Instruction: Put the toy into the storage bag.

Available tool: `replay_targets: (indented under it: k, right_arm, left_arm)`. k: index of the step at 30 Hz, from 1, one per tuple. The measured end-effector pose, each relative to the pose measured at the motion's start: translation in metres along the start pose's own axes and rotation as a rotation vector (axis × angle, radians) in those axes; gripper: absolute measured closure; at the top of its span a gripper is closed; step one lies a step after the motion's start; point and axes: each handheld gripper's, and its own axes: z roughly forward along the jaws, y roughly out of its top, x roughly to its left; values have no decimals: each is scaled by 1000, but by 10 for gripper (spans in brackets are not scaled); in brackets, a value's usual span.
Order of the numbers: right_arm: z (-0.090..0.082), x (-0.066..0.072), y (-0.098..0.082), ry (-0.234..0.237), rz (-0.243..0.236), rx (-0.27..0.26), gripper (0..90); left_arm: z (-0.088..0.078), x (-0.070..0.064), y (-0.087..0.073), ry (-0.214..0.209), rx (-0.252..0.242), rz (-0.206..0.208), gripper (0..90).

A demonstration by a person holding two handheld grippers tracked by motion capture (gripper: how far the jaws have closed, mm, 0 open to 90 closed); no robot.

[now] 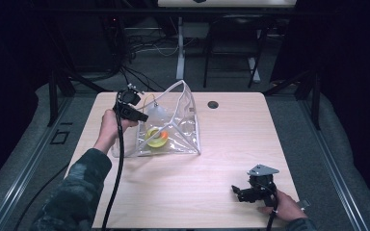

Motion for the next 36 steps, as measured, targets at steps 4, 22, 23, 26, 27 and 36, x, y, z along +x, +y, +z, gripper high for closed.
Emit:
replay_targets:
  k: [4, 22, 23, 26, 27, 36]
  right_arm:
    - [0, 0, 0, 2, 1, -2, 0]
    - [0, 0, 0, 2, 2, -2, 0]
    - [0, 0, 0, 3, 3, -3, 0]
    - [0, 0, 0, 1, 2, -3, 0]
    - [0, 0, 0, 2, 2, -2, 0]
    - [0, 0, 0, 2, 2, -2, 0]
  left_arm:
    - [4, -2, 0, 5, 12, 10, 876]
    - [-41, -8, -9, 75, -51, 42, 471]
    - [-44, -8, -11, 79, -57, 39, 450]
    - [-54, -5, -16, 88, -74, 31, 388]
    - [-57, -4, -17, 93, -80, 27, 365]
    - [-81, 2, -36, 142, -103, 14, 204]
